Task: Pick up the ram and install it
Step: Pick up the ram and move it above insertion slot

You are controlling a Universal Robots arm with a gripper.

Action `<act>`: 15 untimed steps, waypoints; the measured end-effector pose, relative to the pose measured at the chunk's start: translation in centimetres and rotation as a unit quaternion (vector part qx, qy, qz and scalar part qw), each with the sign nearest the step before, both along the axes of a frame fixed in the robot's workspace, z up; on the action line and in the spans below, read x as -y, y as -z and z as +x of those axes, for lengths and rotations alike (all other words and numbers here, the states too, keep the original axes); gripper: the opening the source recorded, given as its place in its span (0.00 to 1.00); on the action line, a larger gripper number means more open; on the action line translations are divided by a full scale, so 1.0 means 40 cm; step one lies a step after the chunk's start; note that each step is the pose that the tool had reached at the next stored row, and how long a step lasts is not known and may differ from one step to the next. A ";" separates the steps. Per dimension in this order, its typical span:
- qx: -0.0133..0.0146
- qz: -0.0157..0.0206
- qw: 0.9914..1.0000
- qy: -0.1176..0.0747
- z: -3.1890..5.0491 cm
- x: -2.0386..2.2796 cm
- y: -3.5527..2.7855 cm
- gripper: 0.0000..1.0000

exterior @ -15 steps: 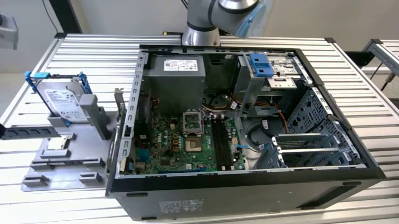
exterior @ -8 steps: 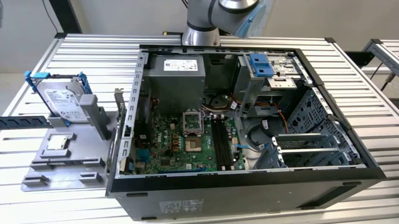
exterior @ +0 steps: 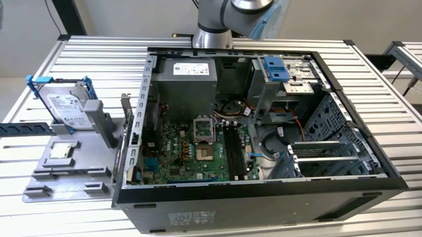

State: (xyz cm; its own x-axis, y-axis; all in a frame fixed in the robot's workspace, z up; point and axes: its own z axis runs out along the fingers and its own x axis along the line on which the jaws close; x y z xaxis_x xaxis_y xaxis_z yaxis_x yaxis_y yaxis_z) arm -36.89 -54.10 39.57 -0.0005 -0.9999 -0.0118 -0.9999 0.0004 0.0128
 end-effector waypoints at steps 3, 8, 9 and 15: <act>0.000 0.000 1.000 0.000 0.000 0.000 -0.009 0.00; 0.000 0.000 1.000 0.000 0.000 0.000 -0.017 0.00; 0.000 0.000 1.000 0.000 0.000 0.000 -0.017 0.00; 0.000 0.000 1.000 0.000 0.025 -0.002 -0.018 0.00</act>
